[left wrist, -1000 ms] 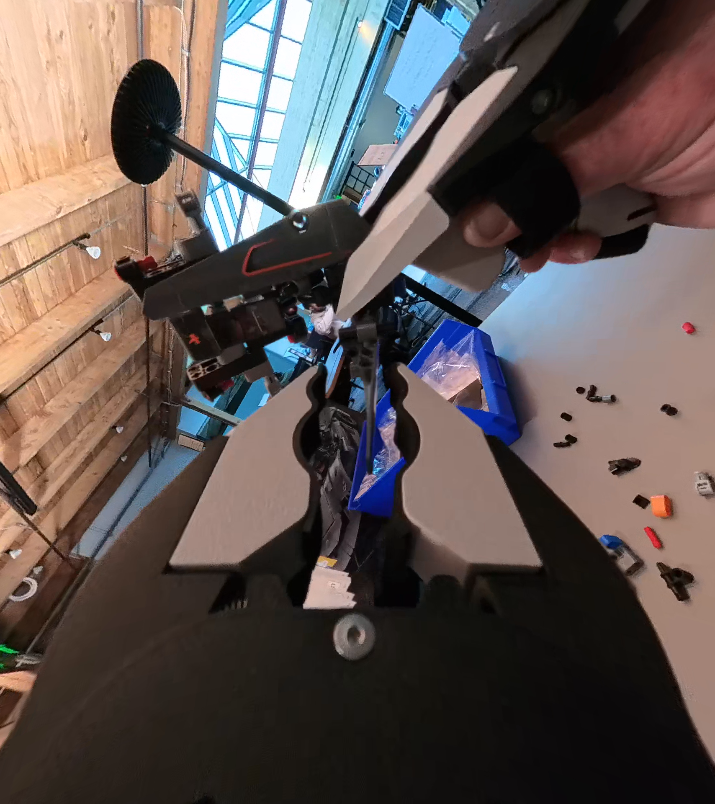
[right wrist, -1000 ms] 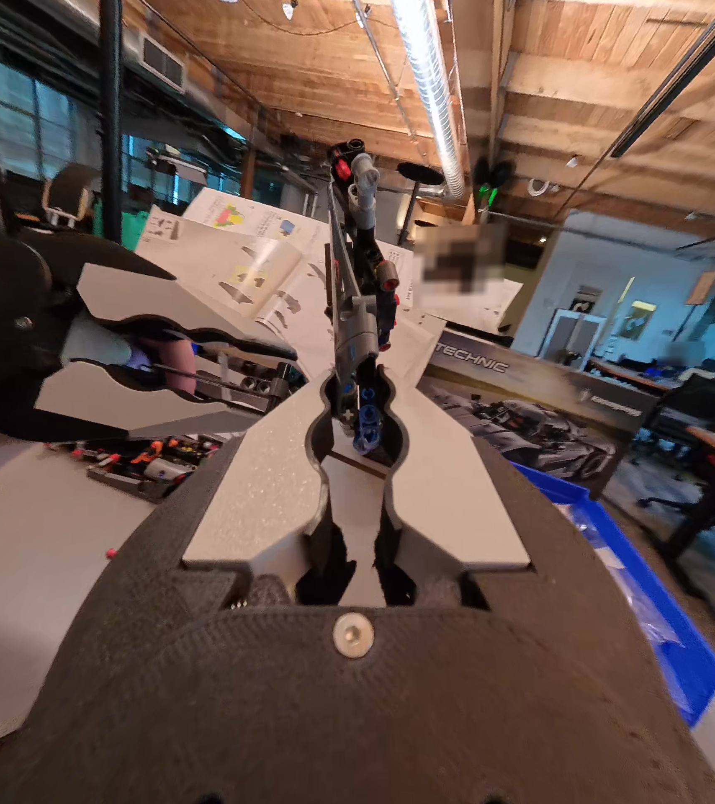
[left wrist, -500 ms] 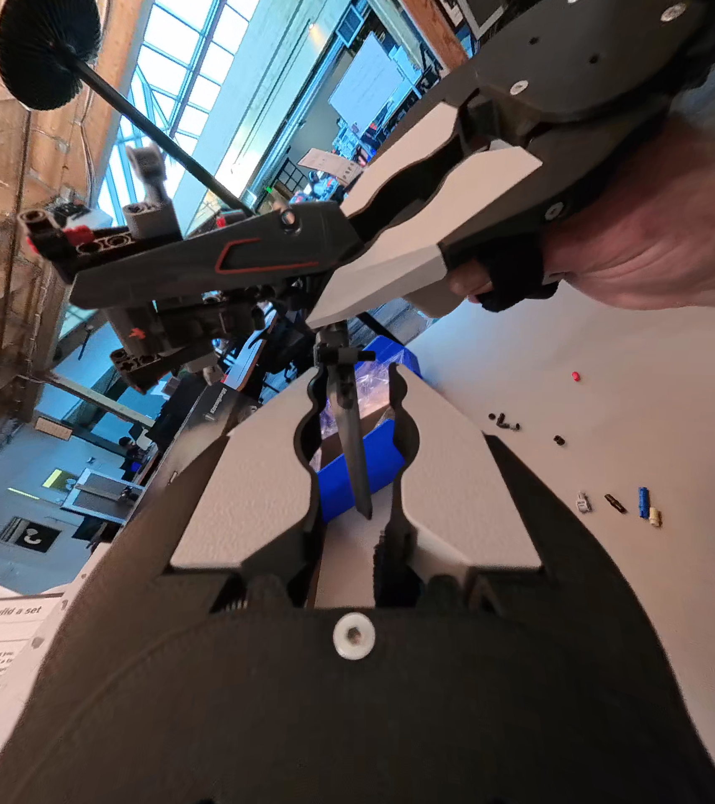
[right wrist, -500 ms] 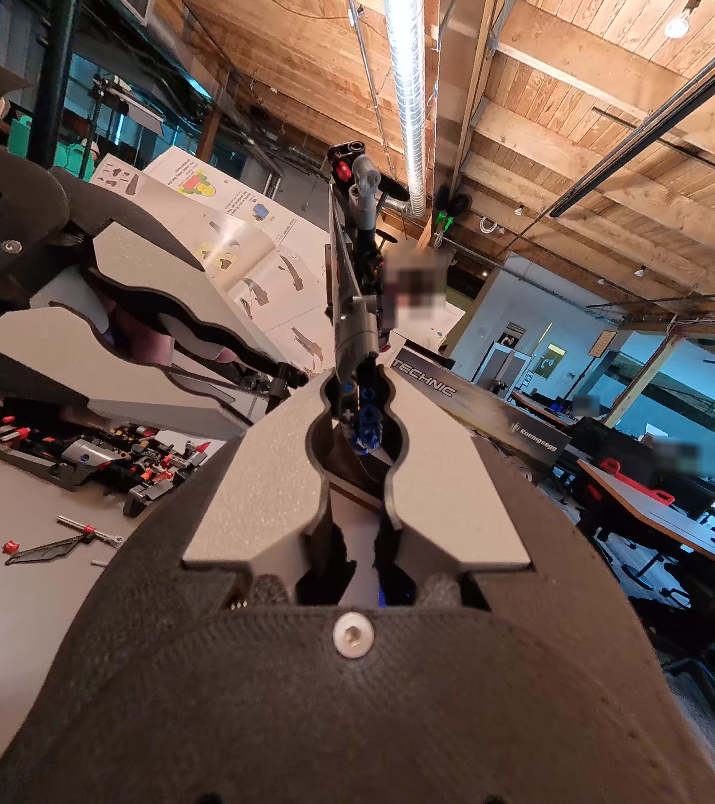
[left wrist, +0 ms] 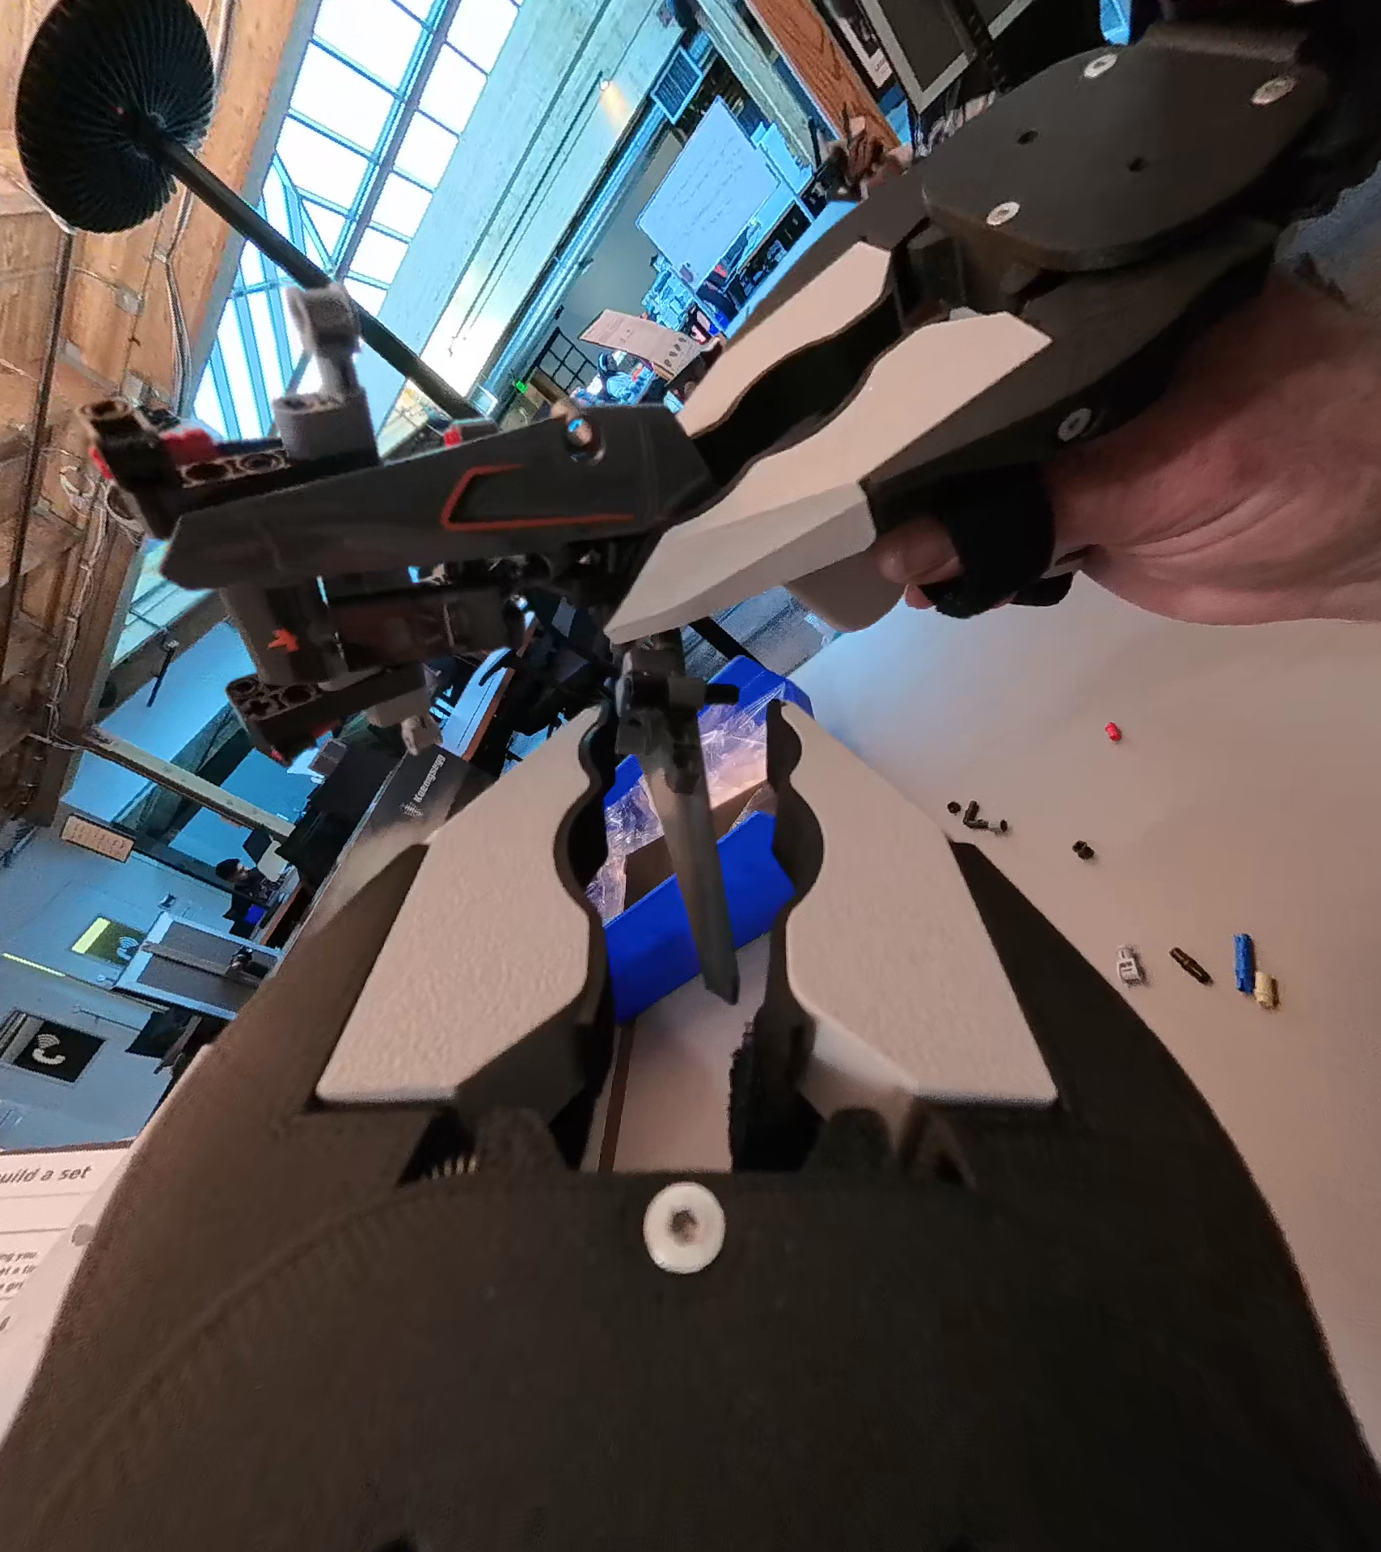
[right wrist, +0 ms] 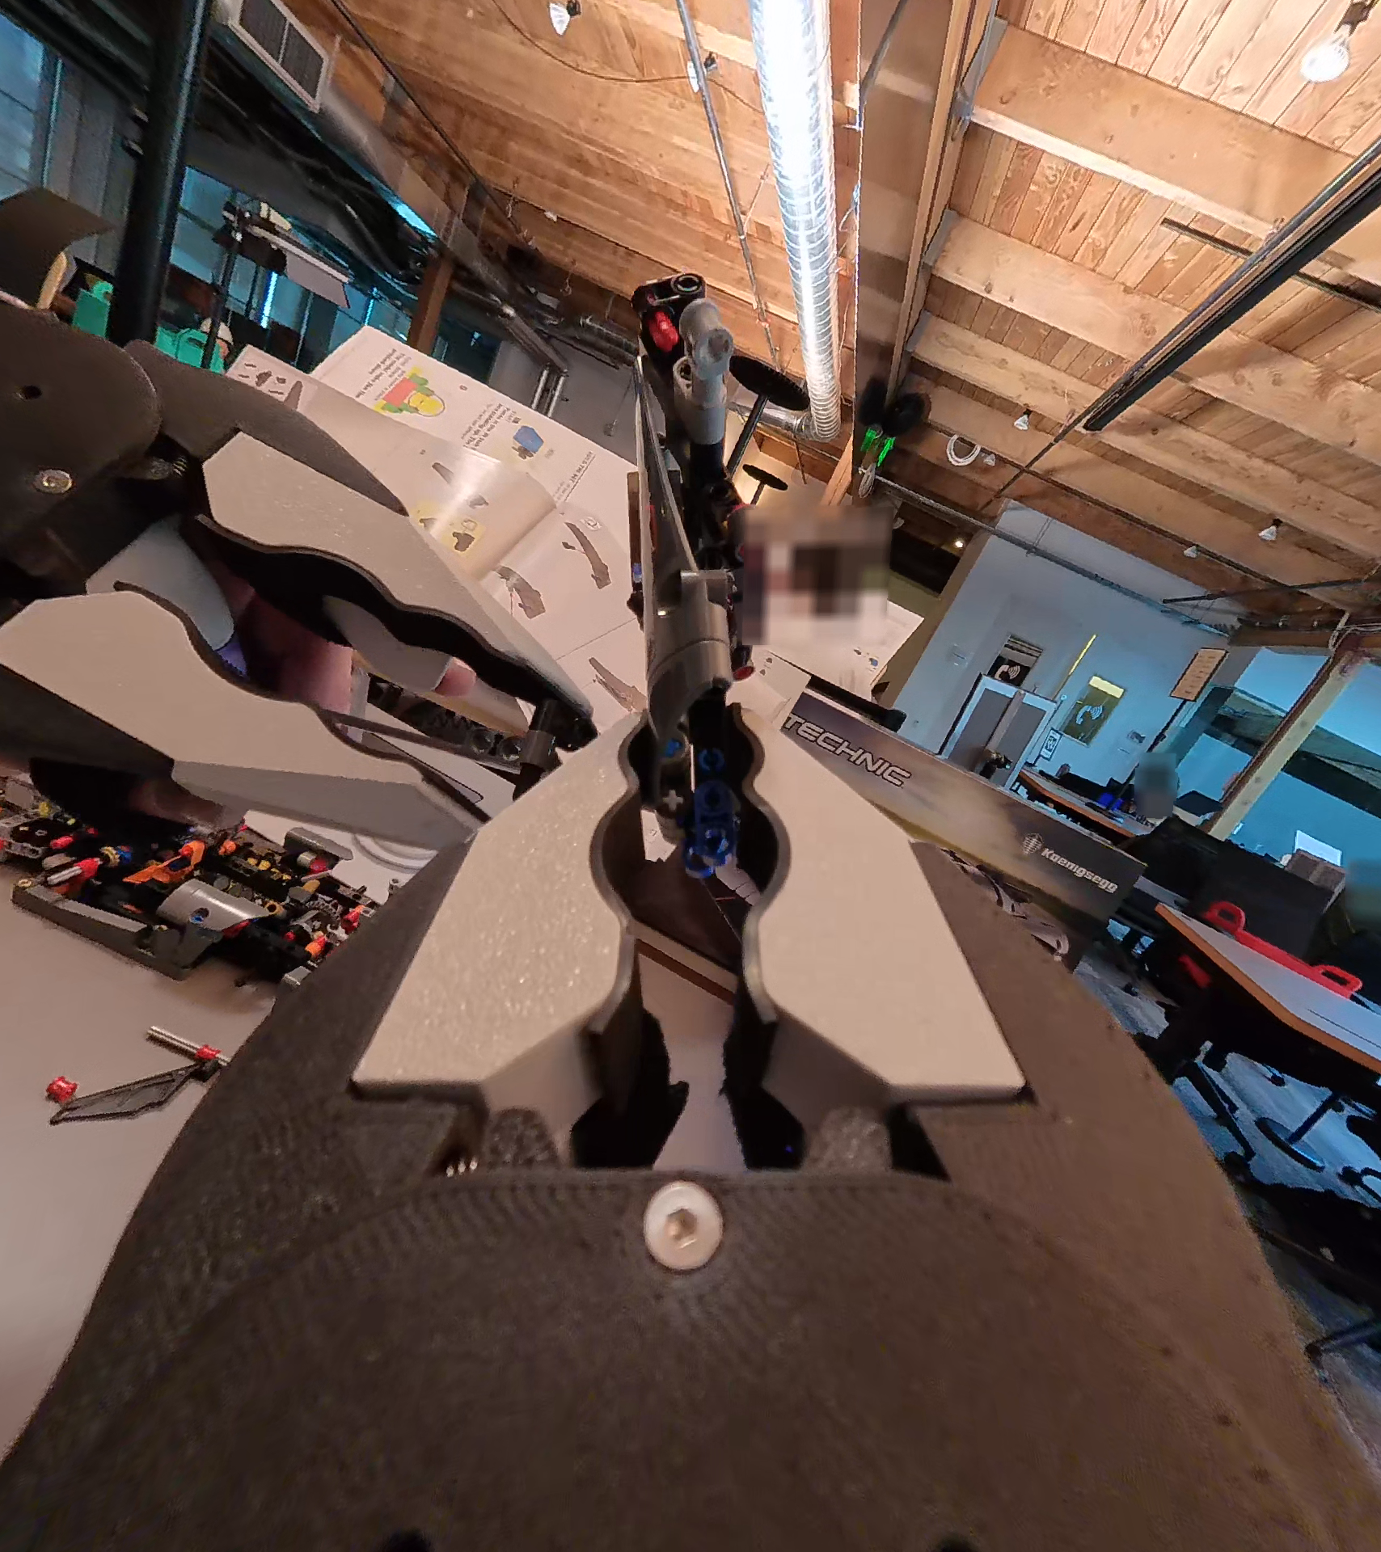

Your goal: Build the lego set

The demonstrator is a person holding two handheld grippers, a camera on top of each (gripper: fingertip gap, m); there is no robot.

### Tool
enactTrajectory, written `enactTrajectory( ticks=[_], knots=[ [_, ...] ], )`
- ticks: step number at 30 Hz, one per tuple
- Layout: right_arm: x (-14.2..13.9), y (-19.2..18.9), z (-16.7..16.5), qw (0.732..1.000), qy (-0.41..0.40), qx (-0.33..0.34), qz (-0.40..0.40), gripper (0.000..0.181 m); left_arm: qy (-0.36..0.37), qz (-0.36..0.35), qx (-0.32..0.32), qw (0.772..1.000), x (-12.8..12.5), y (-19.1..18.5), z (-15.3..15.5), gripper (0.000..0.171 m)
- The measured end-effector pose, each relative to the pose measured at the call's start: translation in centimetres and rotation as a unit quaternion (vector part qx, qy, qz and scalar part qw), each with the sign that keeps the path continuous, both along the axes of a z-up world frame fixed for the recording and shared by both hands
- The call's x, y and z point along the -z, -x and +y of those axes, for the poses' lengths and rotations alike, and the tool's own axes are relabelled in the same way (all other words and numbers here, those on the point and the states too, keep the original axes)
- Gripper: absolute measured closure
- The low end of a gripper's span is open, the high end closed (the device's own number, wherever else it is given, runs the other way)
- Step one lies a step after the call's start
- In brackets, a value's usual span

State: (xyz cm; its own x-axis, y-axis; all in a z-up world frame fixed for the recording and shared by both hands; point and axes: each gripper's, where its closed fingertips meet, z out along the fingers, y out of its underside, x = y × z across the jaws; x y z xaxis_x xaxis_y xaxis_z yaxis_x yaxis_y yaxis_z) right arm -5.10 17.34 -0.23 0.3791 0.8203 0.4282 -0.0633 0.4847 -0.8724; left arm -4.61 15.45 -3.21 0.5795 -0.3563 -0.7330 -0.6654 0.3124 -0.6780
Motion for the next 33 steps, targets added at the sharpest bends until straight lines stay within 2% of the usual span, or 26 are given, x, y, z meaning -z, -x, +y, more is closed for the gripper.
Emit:
enactTrajectory(
  ticks=[27, 30, 33],
  knots=[
    [0.1, 0.5, -0.1, 1.000, 0.023, -0.017, 0.005, 0.167, -0.032, 0.024, 0.011, 0.999, -0.8, 0.0, -1.1, 0.148],
    [0.2, 0.4, 0.1, 1.000, 0.020, -0.013, 0.005, 0.167, -0.032, 0.018, 0.013, 0.999, -0.9, 0.1, -1.1, 0.149],
    [0.2, 0.3, 0.2, 1.000, 0.017, -0.011, 0.005, 0.167, -0.014, 0.005, 0.010, 1.000, -0.9, 0.3, -0.9, 0.140]
  ],
)
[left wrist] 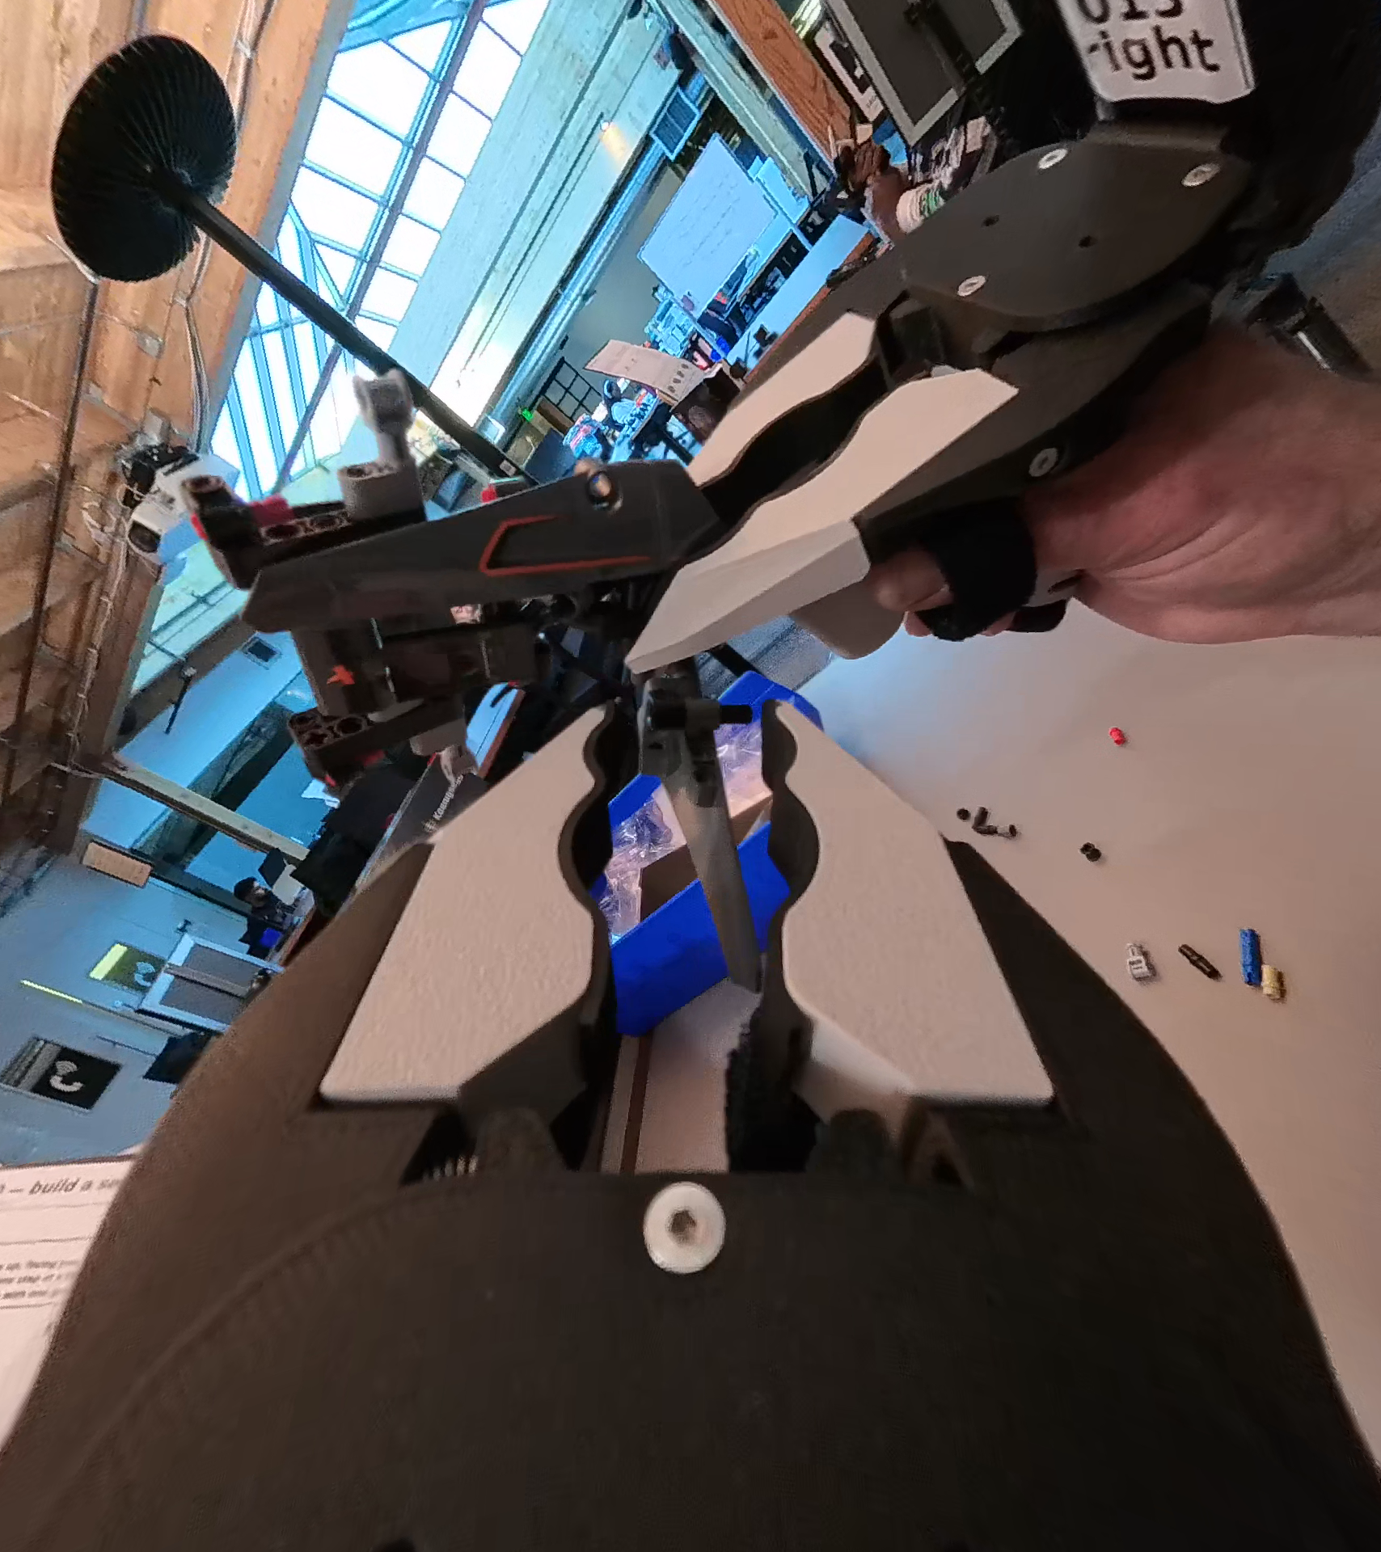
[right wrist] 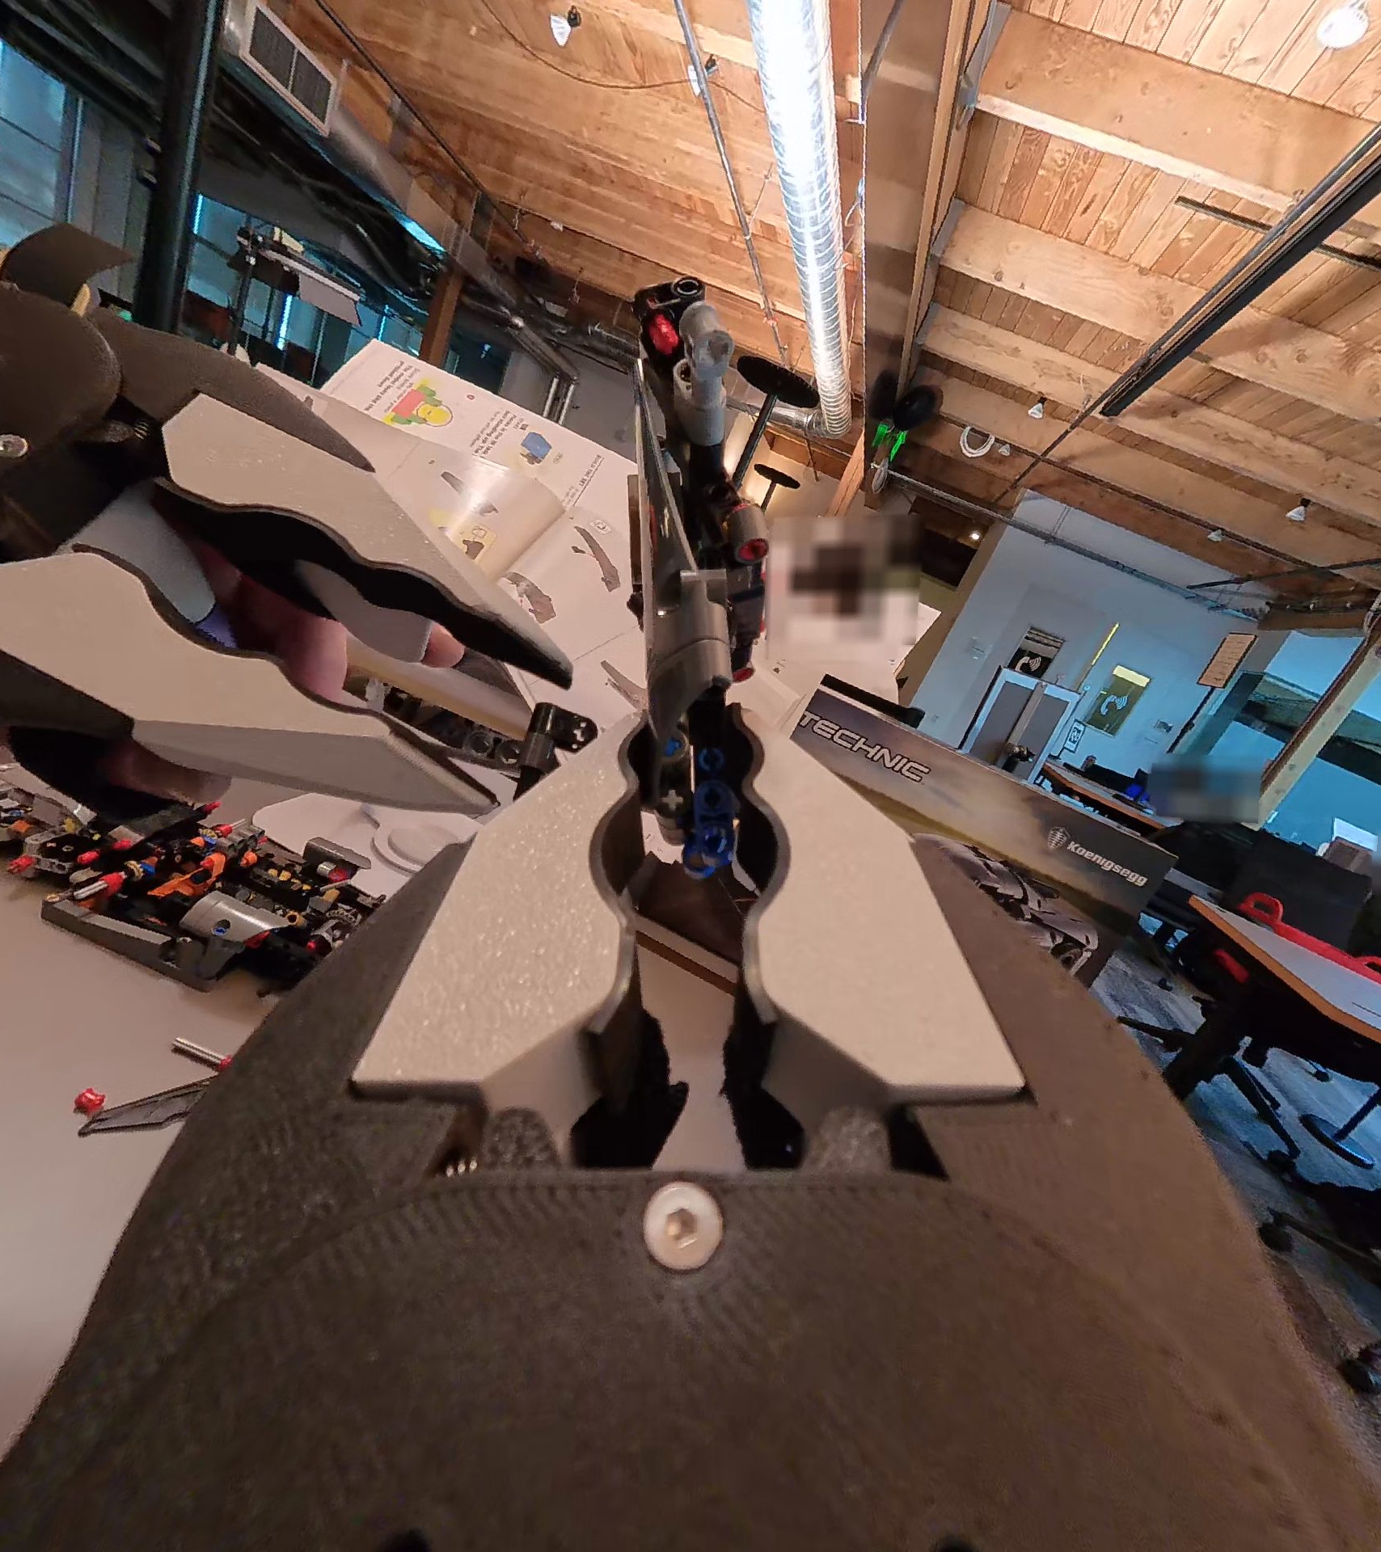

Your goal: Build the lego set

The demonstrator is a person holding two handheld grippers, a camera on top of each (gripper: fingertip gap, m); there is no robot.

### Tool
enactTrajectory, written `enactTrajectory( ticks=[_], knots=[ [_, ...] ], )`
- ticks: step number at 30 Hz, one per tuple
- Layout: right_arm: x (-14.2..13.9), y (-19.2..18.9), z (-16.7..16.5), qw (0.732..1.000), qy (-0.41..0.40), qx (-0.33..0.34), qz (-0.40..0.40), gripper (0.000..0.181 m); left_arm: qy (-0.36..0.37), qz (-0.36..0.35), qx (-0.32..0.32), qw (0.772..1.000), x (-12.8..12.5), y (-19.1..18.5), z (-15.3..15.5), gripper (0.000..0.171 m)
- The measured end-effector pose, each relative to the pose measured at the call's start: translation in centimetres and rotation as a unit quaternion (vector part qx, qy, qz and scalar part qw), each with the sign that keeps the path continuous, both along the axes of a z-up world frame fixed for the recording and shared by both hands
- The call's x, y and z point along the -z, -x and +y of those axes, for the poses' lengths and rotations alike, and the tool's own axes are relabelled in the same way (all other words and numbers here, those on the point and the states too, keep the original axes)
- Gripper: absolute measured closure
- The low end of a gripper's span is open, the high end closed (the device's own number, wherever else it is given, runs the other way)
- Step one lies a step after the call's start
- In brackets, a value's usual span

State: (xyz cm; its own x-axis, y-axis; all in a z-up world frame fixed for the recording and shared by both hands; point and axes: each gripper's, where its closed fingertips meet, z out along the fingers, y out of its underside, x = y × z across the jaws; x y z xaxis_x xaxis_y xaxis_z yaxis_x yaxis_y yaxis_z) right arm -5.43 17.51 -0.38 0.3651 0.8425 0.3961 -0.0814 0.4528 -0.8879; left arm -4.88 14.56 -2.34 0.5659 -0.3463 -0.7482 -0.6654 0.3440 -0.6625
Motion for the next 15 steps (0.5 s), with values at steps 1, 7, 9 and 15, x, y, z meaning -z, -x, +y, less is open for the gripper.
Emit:
enactTrajectory(
  ticks=[1, 7, 9, 15],
  knots=[
    [0.0, 0.0, 0.0, 1.000, -0.002, 0.001, 0.000, 0.167, 0.003, -0.004, 0.000, 1.000, 0.0, 0.0, 0.1, 0.140],
    [-0.5, 0.4, -0.4, 1.000, -0.027, 0.009, -0.004, 0.167, 0.032, -0.035, 0.002, 0.999, -0.1, 0.1, 0.2, 0.139],
    [-0.7, 0.6, -0.6, 0.999, -0.031, 0.006, -0.003, 0.167, 0.041, -0.047, 0.003, 0.998, -0.1, 0.3, 0.3, 0.140],
    [-0.9, 1.4, -1.0, 0.999, -0.037, 0.005, -0.007, 0.167, 0.050, -0.057, 0.010, 0.997, -0.3, 0.5, 0.1, 0.140]
  ],
)
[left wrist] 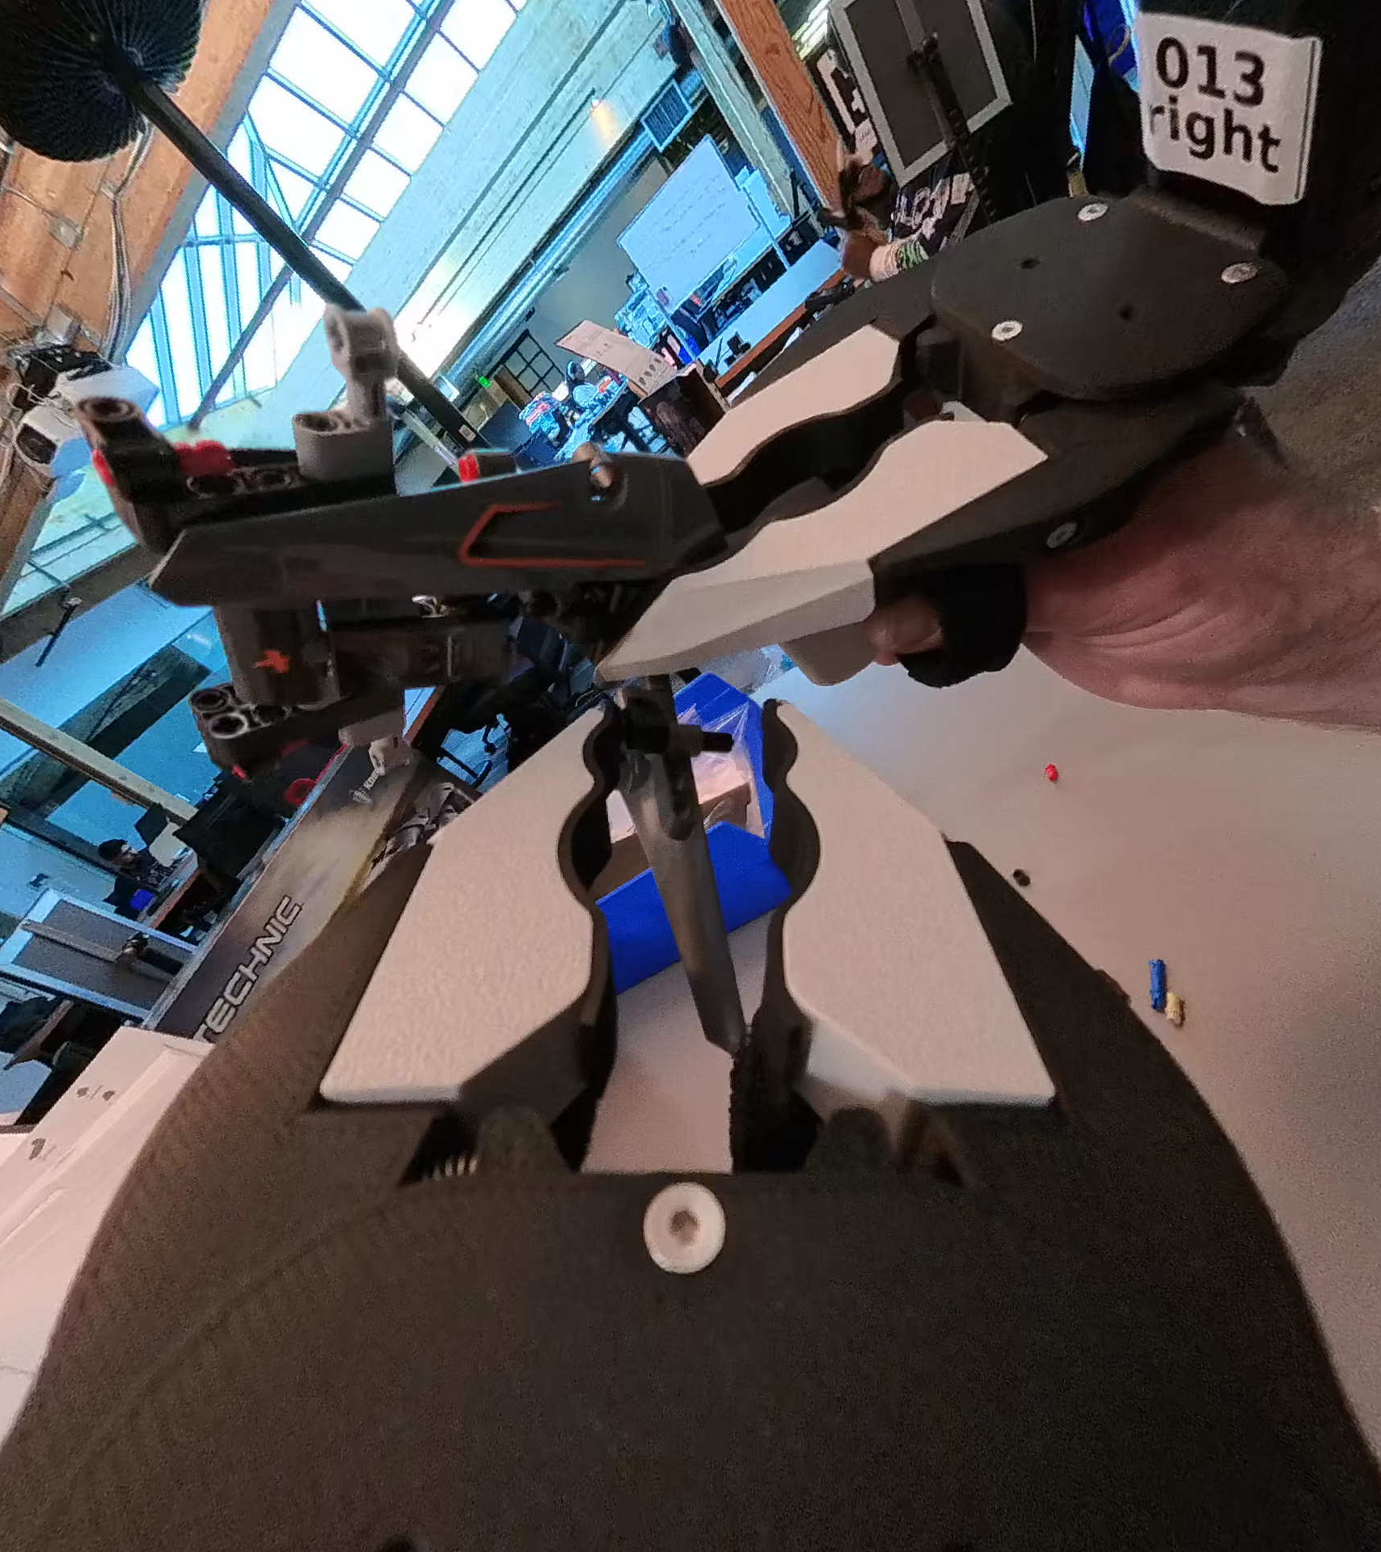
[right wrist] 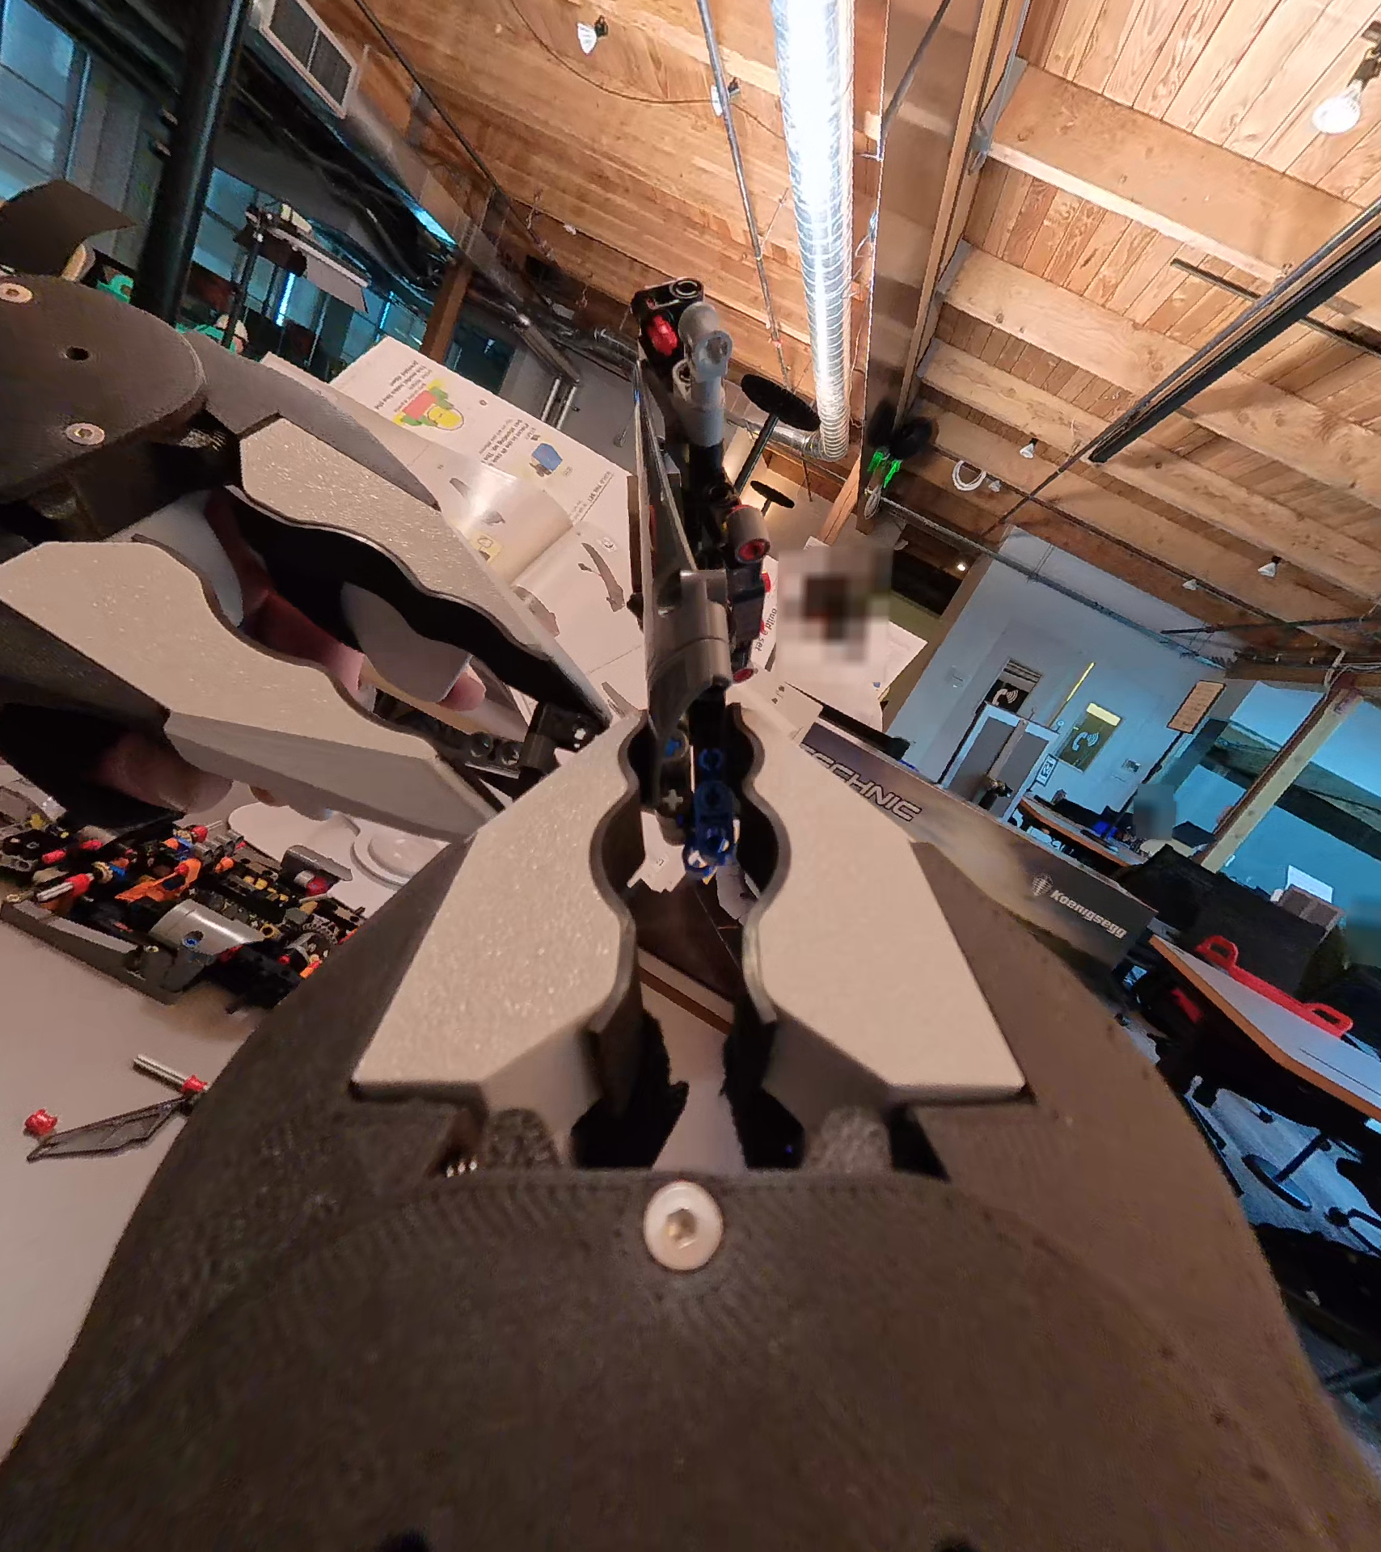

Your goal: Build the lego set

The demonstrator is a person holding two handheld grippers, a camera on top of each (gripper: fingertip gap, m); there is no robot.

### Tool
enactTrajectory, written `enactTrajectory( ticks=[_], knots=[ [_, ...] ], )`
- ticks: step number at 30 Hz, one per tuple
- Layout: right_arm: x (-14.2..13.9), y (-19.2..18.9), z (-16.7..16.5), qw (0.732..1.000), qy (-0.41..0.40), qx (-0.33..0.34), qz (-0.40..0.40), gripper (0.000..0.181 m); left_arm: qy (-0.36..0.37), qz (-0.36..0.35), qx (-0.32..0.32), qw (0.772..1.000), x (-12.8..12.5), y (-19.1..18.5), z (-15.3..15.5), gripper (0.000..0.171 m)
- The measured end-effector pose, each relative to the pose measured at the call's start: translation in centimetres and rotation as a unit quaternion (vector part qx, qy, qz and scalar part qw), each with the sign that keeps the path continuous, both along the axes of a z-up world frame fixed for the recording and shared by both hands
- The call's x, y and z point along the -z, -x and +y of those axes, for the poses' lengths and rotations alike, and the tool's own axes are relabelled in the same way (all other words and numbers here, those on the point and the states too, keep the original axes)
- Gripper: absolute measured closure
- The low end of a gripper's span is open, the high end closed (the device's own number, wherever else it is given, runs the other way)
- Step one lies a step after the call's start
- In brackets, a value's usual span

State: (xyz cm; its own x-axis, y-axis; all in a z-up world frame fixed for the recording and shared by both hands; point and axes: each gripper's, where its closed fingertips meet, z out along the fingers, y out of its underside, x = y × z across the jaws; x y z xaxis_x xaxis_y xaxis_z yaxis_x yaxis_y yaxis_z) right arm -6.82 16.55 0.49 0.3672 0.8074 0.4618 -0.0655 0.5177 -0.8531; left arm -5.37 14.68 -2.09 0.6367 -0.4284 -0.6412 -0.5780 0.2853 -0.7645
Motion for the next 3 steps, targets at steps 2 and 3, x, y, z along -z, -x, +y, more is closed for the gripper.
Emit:
enactTrajectory(
  ticks=[2, 3],
  knots=[
    [-0.10, 0.21, -0.11, 1.000, 0.001, -0.002, 0.001, 0.167, -0.001, -0.003, 0.002, 1.000, -0.18, 0.13, -0.12, 0.141],
    [-0.16, 0.32, -0.18, 1.000, 0.001, -0.003, 0.001, 0.167, -0.002, -0.005, 0.003, 1.000, -0.28, 0.22, -0.21, 0.141]
  ],
)
